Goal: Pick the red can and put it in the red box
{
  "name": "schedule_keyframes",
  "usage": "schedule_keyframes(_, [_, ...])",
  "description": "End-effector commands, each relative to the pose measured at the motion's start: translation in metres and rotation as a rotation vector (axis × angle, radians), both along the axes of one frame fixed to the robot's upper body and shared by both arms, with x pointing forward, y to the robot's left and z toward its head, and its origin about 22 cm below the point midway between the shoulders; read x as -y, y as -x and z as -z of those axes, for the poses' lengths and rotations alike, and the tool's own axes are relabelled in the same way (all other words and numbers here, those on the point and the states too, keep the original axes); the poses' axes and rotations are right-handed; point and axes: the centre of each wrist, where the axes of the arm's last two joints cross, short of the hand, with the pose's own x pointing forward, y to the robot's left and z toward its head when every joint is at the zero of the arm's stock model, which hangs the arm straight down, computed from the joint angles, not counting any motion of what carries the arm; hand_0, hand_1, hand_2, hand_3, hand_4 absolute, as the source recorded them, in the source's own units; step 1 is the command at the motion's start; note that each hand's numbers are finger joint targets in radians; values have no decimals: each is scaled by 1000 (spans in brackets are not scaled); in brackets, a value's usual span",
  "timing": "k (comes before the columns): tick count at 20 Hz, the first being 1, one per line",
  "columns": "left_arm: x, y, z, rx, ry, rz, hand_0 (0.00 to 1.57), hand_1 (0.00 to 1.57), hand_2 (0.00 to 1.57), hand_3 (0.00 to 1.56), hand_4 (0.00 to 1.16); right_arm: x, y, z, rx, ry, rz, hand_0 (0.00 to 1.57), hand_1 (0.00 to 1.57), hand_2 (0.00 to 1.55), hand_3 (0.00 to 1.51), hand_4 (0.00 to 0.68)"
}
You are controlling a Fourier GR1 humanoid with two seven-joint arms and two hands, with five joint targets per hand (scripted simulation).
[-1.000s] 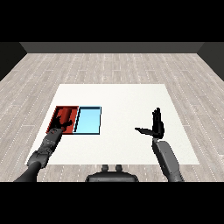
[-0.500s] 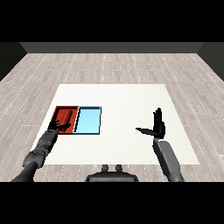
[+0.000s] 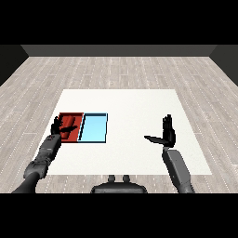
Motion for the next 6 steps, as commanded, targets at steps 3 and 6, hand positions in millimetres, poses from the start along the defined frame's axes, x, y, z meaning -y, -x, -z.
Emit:
schedule_keyframes(3, [12, -12, -14, 324, 142, 179, 223, 223, 0, 0, 0, 4, 5, -25, 40, 0, -75, 0, 0, 0, 0, 0])
schedule_keyframes(6, [22, -12, -17, 447, 183, 287, 0, 0, 0, 0, 0, -12, 16, -8, 40, -6, -108, 0, 0, 0, 0, 0])
